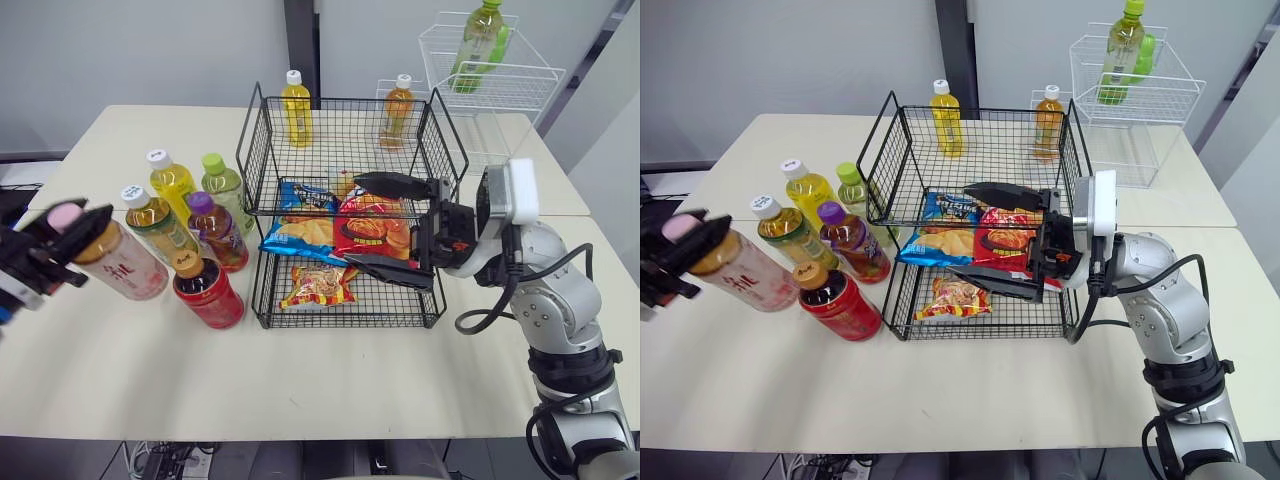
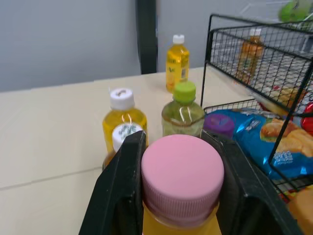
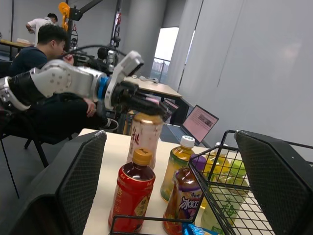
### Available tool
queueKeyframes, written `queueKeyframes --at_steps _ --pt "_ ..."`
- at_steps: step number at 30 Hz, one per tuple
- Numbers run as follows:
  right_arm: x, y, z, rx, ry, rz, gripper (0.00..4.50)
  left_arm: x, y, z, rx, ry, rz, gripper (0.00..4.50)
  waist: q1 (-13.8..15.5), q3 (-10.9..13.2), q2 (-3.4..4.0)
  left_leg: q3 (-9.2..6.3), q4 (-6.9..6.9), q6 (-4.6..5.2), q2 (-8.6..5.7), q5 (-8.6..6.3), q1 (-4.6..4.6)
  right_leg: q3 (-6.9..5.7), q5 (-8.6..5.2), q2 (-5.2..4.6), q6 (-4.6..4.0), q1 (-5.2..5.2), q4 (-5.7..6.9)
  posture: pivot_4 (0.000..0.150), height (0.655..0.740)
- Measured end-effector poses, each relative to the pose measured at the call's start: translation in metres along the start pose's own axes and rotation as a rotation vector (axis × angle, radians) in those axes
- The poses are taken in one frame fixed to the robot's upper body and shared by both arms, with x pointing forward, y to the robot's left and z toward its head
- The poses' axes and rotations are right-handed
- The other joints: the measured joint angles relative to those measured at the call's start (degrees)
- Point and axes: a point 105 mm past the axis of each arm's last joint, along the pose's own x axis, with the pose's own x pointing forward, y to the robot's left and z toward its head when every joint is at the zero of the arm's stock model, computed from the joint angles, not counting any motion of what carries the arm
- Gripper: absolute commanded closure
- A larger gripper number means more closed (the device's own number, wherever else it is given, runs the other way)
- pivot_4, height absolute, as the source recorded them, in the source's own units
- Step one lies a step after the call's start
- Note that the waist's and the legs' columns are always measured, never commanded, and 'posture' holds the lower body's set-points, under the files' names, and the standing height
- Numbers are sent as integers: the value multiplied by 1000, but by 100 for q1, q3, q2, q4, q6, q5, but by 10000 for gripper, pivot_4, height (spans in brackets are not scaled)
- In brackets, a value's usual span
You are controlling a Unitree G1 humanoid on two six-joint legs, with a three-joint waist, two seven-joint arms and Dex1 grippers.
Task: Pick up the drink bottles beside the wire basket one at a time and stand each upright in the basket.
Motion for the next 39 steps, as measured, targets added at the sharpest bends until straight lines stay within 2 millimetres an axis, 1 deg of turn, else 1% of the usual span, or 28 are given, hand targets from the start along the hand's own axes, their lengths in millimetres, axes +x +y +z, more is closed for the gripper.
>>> queueKeyframes --at_steps 2,6,9,10,13,15,17,18,20,21,23,26,28,30,33,34,37,39 --pt "-1 -2 -1 -1 1 -21 0 0 2 27 10 -21 -36 31258 5 5 -4 -1 -1 0 0 0 0 -1 0 1 0 0 0 1500 7400" --pt "-4 -6 -5 -15 19 -80 0 5 2 71 5 -85 -109 31258 0 11 -8 2 -1 0 -2 0 -1 1 -1 0 1 -1 0 1500 7400" --pt "-8 -12 -5 -50 29 -147 0 20 -2 104 2 -174 -190 31258 25 12 -9 -5 0 0 -5 0 -4 -6 -1 1 1 -1 3 1500 7400" --pt "-9 -13 -4 -61 34 -166 0 25 -4 112 8 -199 -210 31258 25 12 -10 -3 0 -1 -4 0 -3 -4 0 1 2 -1 1 1500 7400" --pt "-10 -19 0 -107 40 -244 0 53 -14 139 20 -308 -298 31258 45 11 -13 -4 6 -2 -8 1 -8 -4 6 1 10 1 1 1500 7400" --pt "-11 -21 2 -128 45 -279 0 69 -22 149 18 -342 -348 31258 37 11 -13 -4 7 -2 -12 1 -10 -2 7 -1 8 2 3 1500 7400" --pt "-13 -22 3 -152 54 -327 0 96 -33 159 -3 -381 -414 31258 37 11 -14 -8 10 -2 -13 2 -19 -7 10 -1 5 -2 5 1500 7400" --pt "-12 -22 5 -159 50 -338 0 105 -38 162 -2 -387 -435 31258 24 11 -15 -5 10 -2 -12 2 -22 -3 13 -1 1 -5 1 1500 7400" --pt "-14 -22 9 -188 56 -379 0 124 -49 166 12 -390 -487 31258 14 12 -14 -3 10 -2 -13 2 -23 -2 21 -2 -13 -7 2 1500 7400" --pt "-14 -22 10 -198 57 -391 0 129 -54 166 20 -388 -507 31258 4 12 -13 -1 9 -2 -13 2 -24 0 21 -2 -14 -9 2 1500 7400" --pt "-20 -22 11 -218 72 -450 0 147 -67 161 22 -372 -565 31258 -24 12 -13 5 7 -1 -12 1 -25 3 21 -2 -15 -17 4 1500 7400" --pt "-29 -25 9 -231 103 -539 0 170 -84 156 6 -367 -624 31258 -15 13 -12 0 9 -1 -11 2 -58 -2 21 -1 -16 -43 9 1500 7400" --pt "-34 -25 8 -251 129 -595 0 188 -103 154 -31 -379 -673 31258 -1 13 -12 1 23 -1 -13 2 -98 0 23 -3 -15 -77 15 1500 7400" --pt "-39 -26 8 -283 149 -659 0 201 -121 150 -56 -385 -721 31258 2 13 -12 3 24 -2 -19 3 -106 1 24 -9 -14 -82 14 1500 7400" --pt "-46 -30 11 -333 163 -752 0 224 -154 134 -85 -357 -776 31258 7 13 -12 6 24 -1 -23 2 -107 2 25 -14 -13 -83 11 1500 7400" --pt "-47 -30 11 -338 164 -766 0 230 -161 129 -90 -343 -780 31258 8 13 -12 6 24 -1 -23 2 -107 2 25 -14 -13 -84 12 1500 7400" --pt "-51 -27 10 -344 169 -803 0 249 -180 115 -85 -304 -768 31258 -24 13 -12 8 21 1 -23 2 -104 5 25 -12 -13 -85 14 1500 7400" --pt "-53 -26 8 -346 186 -817 0 256 -186 110 -82 -289 -762 31258 -48 14 -10 8 19 1 -22 2 -105 5 25 -11 -13 -88 15 1500 7400"
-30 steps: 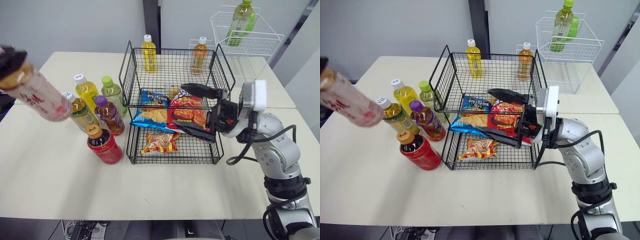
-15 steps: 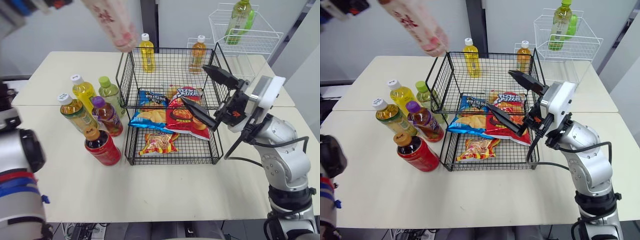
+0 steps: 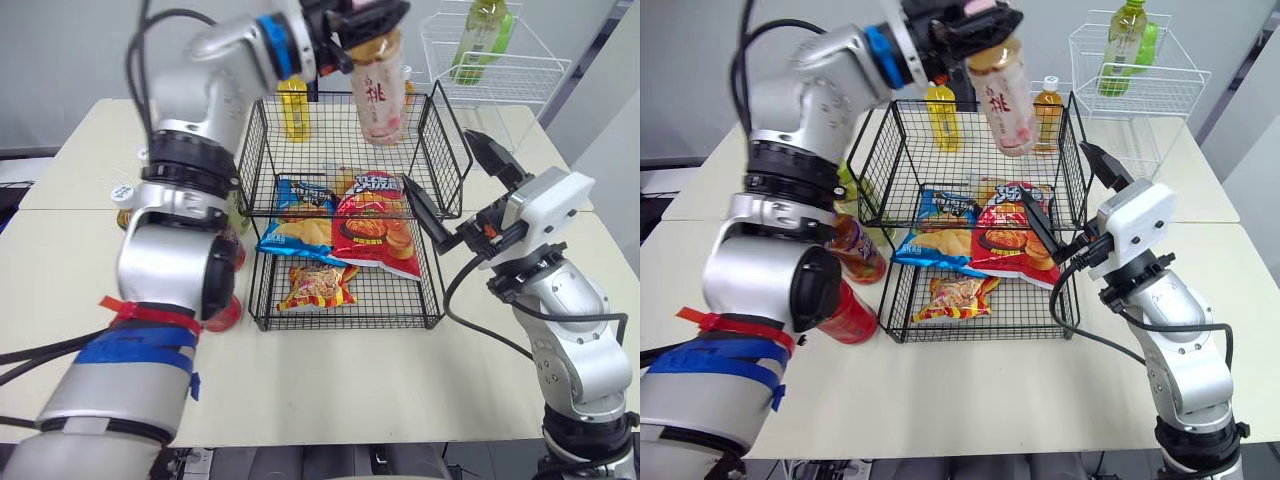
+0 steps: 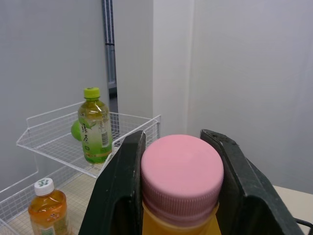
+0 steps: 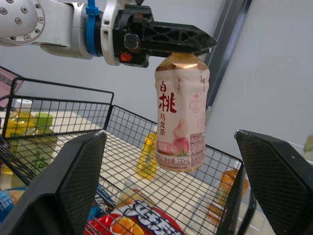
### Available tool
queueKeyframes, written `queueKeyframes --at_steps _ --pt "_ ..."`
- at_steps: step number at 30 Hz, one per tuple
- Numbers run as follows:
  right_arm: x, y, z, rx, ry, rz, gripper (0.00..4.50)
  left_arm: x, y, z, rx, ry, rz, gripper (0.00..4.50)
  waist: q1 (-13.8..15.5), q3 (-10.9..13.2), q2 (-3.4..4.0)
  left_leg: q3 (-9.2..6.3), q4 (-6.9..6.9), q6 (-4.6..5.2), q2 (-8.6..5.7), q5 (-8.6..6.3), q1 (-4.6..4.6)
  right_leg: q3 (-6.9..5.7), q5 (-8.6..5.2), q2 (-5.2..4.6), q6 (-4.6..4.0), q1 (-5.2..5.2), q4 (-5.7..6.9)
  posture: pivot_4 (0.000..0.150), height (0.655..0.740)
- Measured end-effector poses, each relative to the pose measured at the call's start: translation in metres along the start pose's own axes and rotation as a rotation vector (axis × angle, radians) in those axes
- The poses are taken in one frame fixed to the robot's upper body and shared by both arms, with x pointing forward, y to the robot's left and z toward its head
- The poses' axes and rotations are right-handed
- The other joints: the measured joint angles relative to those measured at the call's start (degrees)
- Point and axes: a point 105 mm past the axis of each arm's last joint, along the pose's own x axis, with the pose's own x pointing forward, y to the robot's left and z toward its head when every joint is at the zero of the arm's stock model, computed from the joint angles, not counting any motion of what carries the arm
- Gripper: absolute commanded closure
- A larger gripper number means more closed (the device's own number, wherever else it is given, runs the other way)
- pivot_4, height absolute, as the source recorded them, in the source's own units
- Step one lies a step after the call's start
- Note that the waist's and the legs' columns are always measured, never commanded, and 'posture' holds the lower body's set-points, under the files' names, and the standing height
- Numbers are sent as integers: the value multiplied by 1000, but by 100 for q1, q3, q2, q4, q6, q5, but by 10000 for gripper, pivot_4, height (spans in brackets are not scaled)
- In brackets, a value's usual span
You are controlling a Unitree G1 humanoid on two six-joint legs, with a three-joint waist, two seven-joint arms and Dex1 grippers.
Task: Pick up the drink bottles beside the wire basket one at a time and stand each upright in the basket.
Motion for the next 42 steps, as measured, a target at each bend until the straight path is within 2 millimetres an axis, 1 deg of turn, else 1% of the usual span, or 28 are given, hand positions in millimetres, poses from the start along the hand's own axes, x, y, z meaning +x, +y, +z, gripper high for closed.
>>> queueKeyframes --at_steps 4,7,13,15,17,18,25,30,32,35,37,40,42 --pt "-7 1 -4 6 35 -20 0 14 -2 -9 17 27 2 31258 6 0 0 2 0 0 0 0 -1 1 0 0 0 1 -1 1500 7400" --pt "-10 2 0 3 26 -27 0 22 -4 -13 37 46 1 31258 16 0 0 0 1 1 -1 0 0 0 0 0 0 3 -1 1500 7400" --pt "-9 8 4 14 15 -8 0 30 -6 -28 46 87 1 31258 19 0 0 0 2 1 -1 0 0 -1 0 0 1 3 1 1500 7400" --pt "-9 8 3 15 19 -8 0 31 -7 -26 52 79 -1 31258 22 0 0 0 3 0 -1 0 0 -1 0 0 1 4 1 1500 7400" --pt "-10 8 3 16 22 -8 0 33 -8 -26 60 90 -4 24052 33 0 0 -1 3 0 -1 0 0 -1 0 0 1 4 1 1500 7400" --pt "-10 8 2 18 25 -9 0 34 -9 -27 59 88 -7 21814 37 0 0 -1 3 0 -1 0 1 -1 0 0 1 5 2 1500 7400" --pt "-11 9 1 23 29 -9 0 36 -10 -13 55 46 -9 455 36 -1 1 -1 8 0 -1 0 4 -1 0 0 1 7 7 1500 7400" --pt "-11 10 1 28 27 -2 0 34 -10 -11 40 35 -23 455 36 -1 1 -1 13 0 -1 0 4 -1 0 0 1 7 13 1500 7400" --pt "-11 11 2 31 26 8 0 30 -9 -8 37 30 -36 455 30 -1 1 -1 15 0 -1 0 4 0 0 0 1 7 16 1500 7400" --pt "-11 13 2 49 20 31 0 16 -3 5 43 4 -39 455 0 -1 1 0 17 0 -1 0 8 1 -1 0 1 5 35 1500 7400" --pt "-9 15 4 54 11 52 0 2 2 16 48 -35 -43 455 -20 -1 1 -1 21 0 0 0 14 5 -2 0 3 4 49 1500 7400" --pt "-4 18 8 71 -14 108 0 -21 7 27 52 -69 -34 455 -42 -1 1 -4 44 0 1 0 15 4 -2 2 2 5 68 1500 7400" --pt "1 21 9 91 -26 176 0 -43 14 33 66 -86 5 455 -78 -1 2 -5 60 0 1 0 15 6 -2 2 2 6 78 1500 7400"
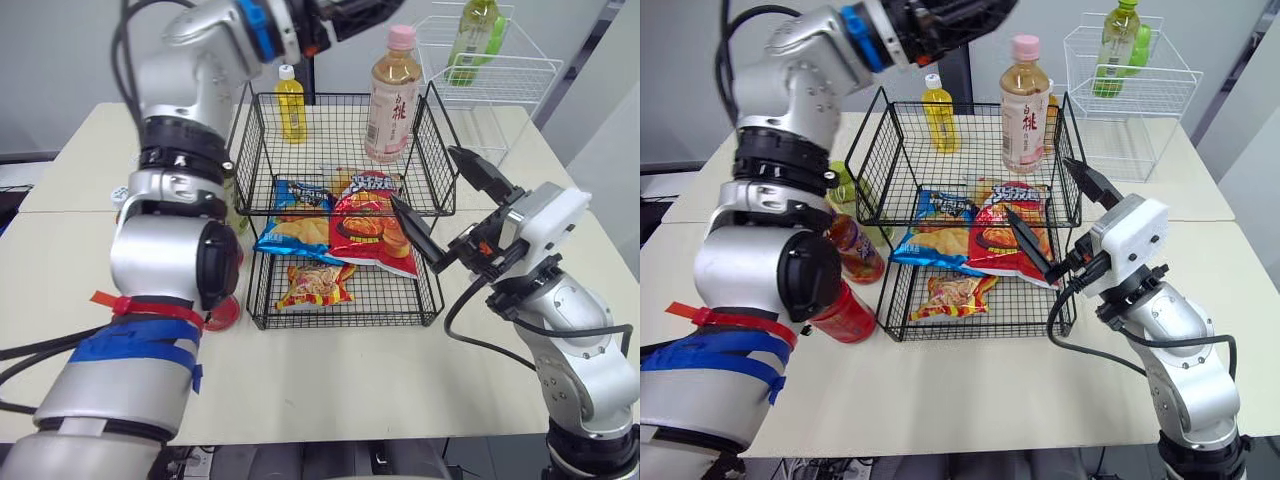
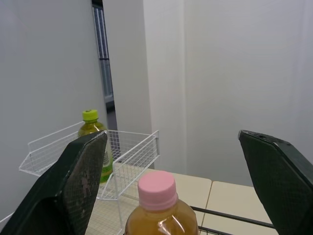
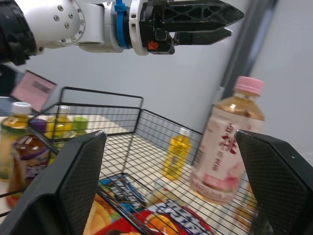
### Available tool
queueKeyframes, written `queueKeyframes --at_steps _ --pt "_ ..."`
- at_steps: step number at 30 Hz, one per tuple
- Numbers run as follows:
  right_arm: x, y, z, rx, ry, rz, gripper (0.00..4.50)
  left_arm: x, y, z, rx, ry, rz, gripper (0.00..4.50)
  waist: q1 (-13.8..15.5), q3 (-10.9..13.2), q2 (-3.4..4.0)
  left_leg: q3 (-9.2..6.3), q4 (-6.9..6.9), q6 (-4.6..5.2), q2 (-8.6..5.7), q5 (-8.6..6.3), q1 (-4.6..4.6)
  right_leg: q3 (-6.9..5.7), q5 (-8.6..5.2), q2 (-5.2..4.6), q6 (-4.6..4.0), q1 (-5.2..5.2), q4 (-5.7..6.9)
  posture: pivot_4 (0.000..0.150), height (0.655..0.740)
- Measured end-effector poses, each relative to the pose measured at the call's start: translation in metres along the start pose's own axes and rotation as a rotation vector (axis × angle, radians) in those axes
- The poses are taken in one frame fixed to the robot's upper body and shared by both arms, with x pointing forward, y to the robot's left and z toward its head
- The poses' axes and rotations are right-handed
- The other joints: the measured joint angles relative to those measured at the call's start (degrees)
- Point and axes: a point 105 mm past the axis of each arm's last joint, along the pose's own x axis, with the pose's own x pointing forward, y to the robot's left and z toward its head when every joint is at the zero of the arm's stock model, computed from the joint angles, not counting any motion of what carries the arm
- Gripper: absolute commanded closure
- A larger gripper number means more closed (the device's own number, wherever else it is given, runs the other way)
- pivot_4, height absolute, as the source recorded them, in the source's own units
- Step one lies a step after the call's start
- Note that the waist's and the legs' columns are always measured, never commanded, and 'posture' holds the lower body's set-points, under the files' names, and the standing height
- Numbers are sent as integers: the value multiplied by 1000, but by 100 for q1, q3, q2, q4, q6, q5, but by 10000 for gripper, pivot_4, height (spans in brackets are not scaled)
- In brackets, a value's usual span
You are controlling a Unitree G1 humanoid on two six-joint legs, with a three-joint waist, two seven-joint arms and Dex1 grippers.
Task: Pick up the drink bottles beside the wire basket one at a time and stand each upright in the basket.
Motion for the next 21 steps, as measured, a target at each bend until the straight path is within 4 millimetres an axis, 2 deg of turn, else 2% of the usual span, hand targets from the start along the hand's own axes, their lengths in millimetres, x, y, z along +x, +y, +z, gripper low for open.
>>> queueKeyframes --at_steps 3,8,11,12,14,17,21 --pt "6 3 -3 41 -2 96 0 -35 13 7 19 -5 98 455 -15 0 0 -6 17 0 0 0 2 -2 1 2 -1 5 10 1500 7400" --pt "16 5 -7 86 -6 230 0 -84 22 19 62 16 240 455 -7 0 0 -11 23 0 2 0 0 -5 1 2 -1 5 13 1500 7400" --pt "27 6 -9 128 -18 333 0 -147 30 35 109 54 466 455 -73 0 1 -6 20 0 10 0 6 0 2 8 -2 2 15 1500 7400" --pt "29 7 -11 144 -16 363 0 -168 27 40 138 72 529 455 -93 0 2 -8 15 0 12 0 6 -2 1 9 -2 1 14 1500 7400" --pt "30 8 -16 171 -11 398 0 -194 21 40 154 106 610 455 -65 0 2 -14 16 0 12 0 5 -6 1 9 -2 2 15 1500 7400" --pt "34 16 -18 205 -21 482 0 -232 5 26 139 167 711 455 -3 -1 1 -14 24 -1 9 0 3 -6 2 5 -2 7 14 1500 7400" --pt "43 22 -15 225 -48 578 0 -297 -31 7 103 239 874 455 -4 -4 -4 -8 23 -1 13 0 12 -3 2 4 -3 13 10 1500 7400"
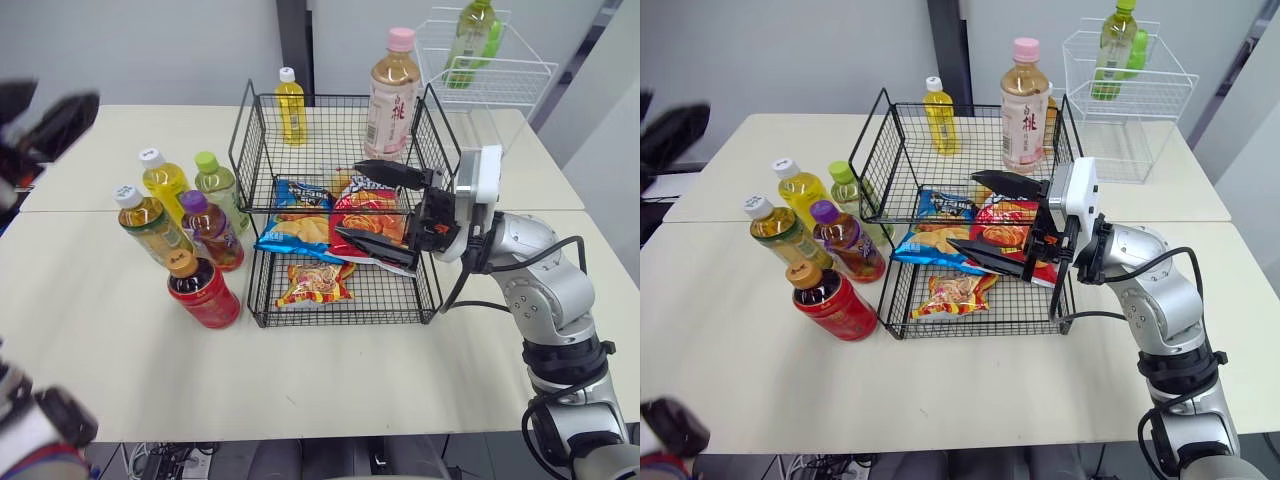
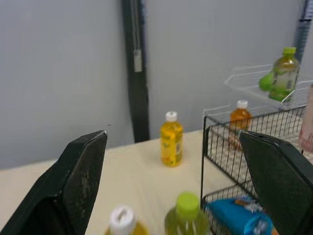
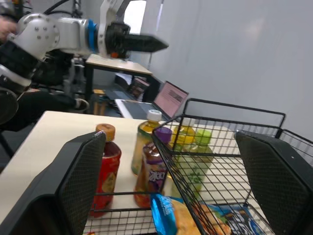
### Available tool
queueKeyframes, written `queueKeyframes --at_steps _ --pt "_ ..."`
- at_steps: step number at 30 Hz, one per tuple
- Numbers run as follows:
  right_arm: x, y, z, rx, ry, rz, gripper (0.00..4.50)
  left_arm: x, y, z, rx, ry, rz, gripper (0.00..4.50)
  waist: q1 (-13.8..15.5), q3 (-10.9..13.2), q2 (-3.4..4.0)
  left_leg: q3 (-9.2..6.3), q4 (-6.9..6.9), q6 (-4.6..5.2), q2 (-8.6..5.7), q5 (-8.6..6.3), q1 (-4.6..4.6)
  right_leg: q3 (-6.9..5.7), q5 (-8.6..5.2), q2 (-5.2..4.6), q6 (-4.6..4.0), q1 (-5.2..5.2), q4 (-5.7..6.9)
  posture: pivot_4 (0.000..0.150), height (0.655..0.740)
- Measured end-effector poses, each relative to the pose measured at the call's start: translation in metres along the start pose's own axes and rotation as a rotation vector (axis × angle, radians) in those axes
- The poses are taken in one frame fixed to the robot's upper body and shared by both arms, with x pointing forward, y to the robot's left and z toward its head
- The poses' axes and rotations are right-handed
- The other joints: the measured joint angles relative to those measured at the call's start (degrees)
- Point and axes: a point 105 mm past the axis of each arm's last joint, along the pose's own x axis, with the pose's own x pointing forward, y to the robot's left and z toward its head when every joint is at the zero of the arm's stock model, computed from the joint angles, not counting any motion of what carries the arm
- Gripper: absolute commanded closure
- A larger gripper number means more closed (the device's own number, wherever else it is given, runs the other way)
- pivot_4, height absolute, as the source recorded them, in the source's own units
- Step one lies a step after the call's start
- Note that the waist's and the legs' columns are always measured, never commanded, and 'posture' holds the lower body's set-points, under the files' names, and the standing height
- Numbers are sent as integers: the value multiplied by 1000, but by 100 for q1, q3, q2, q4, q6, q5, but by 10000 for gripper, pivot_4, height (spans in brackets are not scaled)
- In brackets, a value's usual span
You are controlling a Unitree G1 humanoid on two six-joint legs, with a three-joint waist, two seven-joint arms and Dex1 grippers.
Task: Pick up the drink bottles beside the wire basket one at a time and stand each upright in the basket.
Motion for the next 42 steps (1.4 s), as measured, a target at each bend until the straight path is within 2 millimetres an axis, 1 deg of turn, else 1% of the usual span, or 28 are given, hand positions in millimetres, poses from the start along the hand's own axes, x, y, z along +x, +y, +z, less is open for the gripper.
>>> queueKeyframes --at_steps 2,4,6,8,9,11,12,15,17,19,22,24,27,31,34,38,42 --pt "4 0 -2 13 -4 34 0 -33 6 -17 -17 39 76 455 20 -1 -2 -2 -1 0 1 0 4 -2 0 0 -1 3 0 1500 7400" --pt "7 1 -5 27 -13 61 0 -65 7 -37 -36 106 136 455 38 -2 -3 2 -3 -1 2 -1 14 1 0 0 -2 12 -2 1500 7400" --pt "9 0 -7 29 -15 75 0 -92 3 -58 -75 177 171 455 66 -2 -4 -1 -3 -1 0 -1 29 -3 -2 -3 -4 32 -7 1500 7400" --pt "12 0 -7 34 -30 88 0 -120 -5 -73 -114 227 201 455 114 -4 -7 3 -5 -2 1 -2 63 -1 -12 -2 -18 62 -15 1500 7400" --pt "12 1 -8 35 -31 95 0 -127 -8 -76 -126 243 207 455 136 -4 -7 4 -6 -2 1 -3 79 -1 -16 -3 -21 77 -18 1500 7400" --pt "15 3 -7 37 -42 110 0 -141 -13 -79 -137 269 223 455 156 -8 -13 0 -7 -2 3 -3 82 -5 -32 -2 -46 80 -17 1500 7400" --pt "15 3 -7 36 -44 116 0 -145 -15 -80 -139 280 223 455 160 -8 -14 0 -7 -2 3 -3 83 -4 -39 -1 -36 80 -16 1500 7400" --pt "15 4 -6 32 -48 126 0 -149 -18 -77 -132 271 218 455 163 -8 -13 2 -6 -2 3 -2 88 -2 -46 -1 -28 80 -12 1500 7400" --pt "15 4 -6 30 -48 125 0 -145 -18 -72 -126 244 216 455 160 -8 -13 3 -6 -2 4 -2 89 -1 -45 0 -29 80 -11 1500 7400" --pt "15 4 -6 28 -47 124 0 -134 -19 -69 -113 224 197 455 162 -8 -12 0 -7 -2 3 -2 88 -3 -43 1 -27 79 -10 1500 7400" --pt "15 4 -6 21 -40 114 0 -105 -20 -63 -79 180 155 455 160 -8 -12 2 -9 -2 3 -2 88 -1 -37 3 -24 79 -9 1500 7400" --pt "15 3 -6 15 -36 99 0 -85 -22 -59 -58 148 124 455 151 -8 -11 3 -11 -2 3 -2 88 0 -19 3 -37 78 -9 1500 7400" --pt "14 3 -4 3 -25 77 0 -51 -21 -59 -20 134 94 455 154 -6 -9 0 -14 -2 3 -2 88 -2 -15 8 -29 76 -8 1500 7400" --pt "10 2 0 -18 -6 47 0 -13 -12 -64 -3 119 106 455 141 -4 -6 0 -17 -2 3 -2 84 -2 -13 9 -27 72 -9 1500 7400" --pt "4 4 1 -28 15 19 0 13 -7 -75 21 133 112 455 140 -4 -5 2 -27 -2 2 -3 85 -2 -14 9 -27 72 -12 1500 7400" --pt "0 6 0 -29 38 -8 0 36 -2 -96 39 174 124 455 128 -3 -4 2 -28 -2 3 -3 82 -1 -14 9 -27 68 -12 1500 7400" --pt "-2 7 3 -42 47 -33 0 55 -3 -106 47 172 121 455 130 -3 -4 1 -29 -2 3 -3 80 -3 -14 8 -26 67 -13 1500 7400"
